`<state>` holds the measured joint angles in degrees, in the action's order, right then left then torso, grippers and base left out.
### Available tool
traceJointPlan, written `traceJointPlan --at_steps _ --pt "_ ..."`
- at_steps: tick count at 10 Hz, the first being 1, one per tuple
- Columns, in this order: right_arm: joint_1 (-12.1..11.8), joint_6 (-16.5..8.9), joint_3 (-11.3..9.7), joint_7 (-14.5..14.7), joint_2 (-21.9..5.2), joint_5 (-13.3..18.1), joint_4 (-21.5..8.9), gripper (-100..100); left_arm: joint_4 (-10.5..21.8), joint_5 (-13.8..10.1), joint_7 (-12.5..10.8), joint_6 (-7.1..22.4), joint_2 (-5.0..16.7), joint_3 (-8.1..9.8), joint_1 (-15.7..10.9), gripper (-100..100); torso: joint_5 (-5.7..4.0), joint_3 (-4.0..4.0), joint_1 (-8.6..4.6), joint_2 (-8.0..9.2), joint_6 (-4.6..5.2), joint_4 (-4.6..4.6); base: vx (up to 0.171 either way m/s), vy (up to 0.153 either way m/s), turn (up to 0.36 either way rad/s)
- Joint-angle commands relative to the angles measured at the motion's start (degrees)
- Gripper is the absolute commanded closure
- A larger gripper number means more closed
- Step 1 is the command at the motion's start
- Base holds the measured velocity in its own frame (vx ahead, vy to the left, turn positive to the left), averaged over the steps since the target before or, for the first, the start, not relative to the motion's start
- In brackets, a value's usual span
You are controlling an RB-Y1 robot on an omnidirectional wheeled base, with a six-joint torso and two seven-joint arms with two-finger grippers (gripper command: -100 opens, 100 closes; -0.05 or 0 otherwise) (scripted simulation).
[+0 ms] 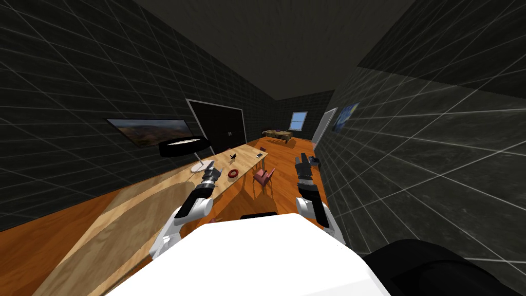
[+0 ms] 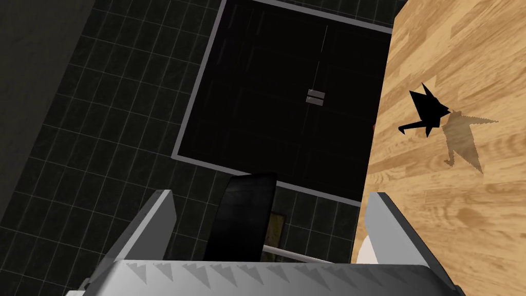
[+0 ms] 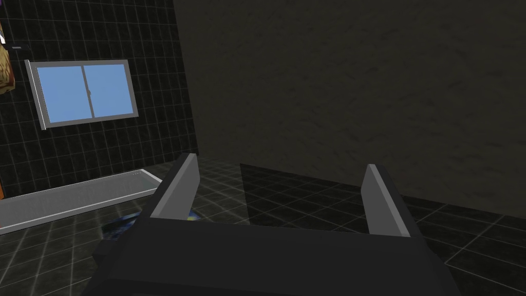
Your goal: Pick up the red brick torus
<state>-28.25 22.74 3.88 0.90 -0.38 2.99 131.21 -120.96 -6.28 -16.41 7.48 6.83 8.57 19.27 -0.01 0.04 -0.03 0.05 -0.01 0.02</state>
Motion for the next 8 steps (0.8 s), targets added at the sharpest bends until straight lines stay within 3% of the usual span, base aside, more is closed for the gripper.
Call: traceJointPlan --at_steps 1,8 --pt "0.0 0.0 0.0 0.0 0.0 0.0 0.0 0 0.3 0.0 0.0 1.9 0.0 0.14 -0.7 -100 0.0 0.0 0.0 0.0 0.0 0.0 -0.01 -0.003 0.002" --pt "0.0 0.0 0.0 0.0 0.0 0.0 0.0 0 6.2 -1.0 -1.4 13.2 0.5 0.41 -4.6 -100 0.0 -0.06 0.02 -0.11 0.0 -0.02 -0.003 -0.002 -0.006"
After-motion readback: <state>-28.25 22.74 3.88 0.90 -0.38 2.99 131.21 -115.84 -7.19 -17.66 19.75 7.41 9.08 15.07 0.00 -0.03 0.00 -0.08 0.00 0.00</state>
